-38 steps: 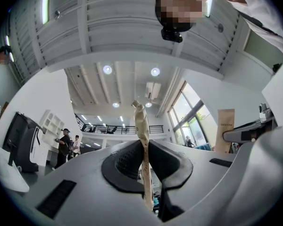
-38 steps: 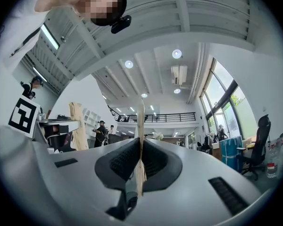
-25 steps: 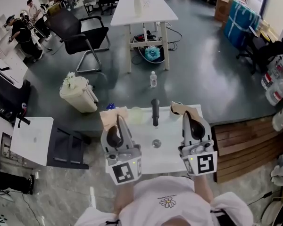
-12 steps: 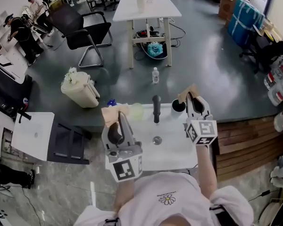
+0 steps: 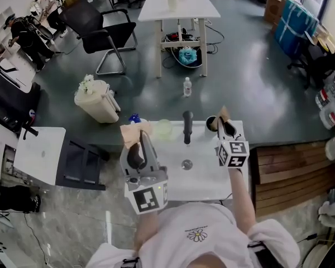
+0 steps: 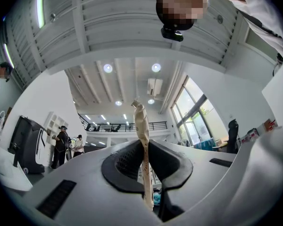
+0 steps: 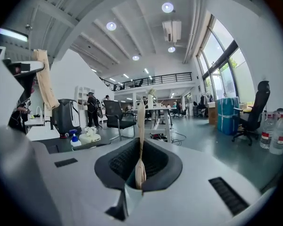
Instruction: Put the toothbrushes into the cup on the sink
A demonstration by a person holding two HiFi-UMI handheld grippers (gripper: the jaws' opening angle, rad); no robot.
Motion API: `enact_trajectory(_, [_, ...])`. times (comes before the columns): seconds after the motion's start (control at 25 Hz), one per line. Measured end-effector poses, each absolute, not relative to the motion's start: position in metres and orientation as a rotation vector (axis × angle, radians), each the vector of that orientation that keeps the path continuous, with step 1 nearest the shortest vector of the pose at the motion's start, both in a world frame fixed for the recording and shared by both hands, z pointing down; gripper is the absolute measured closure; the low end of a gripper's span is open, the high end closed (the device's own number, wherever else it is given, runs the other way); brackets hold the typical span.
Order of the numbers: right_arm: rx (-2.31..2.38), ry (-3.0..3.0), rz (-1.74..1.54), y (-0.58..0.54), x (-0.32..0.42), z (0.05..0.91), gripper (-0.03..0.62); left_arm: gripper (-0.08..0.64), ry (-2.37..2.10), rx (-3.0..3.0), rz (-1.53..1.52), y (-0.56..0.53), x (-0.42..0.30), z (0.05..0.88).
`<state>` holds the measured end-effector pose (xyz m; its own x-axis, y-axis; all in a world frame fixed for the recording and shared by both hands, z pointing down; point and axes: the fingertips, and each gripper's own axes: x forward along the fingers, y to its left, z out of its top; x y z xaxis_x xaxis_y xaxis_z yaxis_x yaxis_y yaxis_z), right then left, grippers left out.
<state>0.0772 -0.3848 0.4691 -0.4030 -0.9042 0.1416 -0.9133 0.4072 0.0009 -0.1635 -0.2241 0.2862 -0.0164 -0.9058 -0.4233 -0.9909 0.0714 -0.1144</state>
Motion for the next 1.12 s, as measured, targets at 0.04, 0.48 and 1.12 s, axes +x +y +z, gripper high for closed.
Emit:
enact_trajectory(0.04, [1.639,-2.526,0.131,-0.385,0.077,0.474,0.577,0.517,1.977,-1.885,0.295,-0.224,-0.163,0.287])
enact_trajectory(0.48, [1.600,-2.519,0.225,-0.382,0.077,0.496,0.577,0.517,1.993,-1.897,0.300,-0.221,-0.162,0.290])
enact_trajectory(1.12, [1.761,-2.662,-0.101,-0.370,0.087,0.387,0.548,0.517,1.988,-1.928,0.320,-0.221,-0.155,0.289])
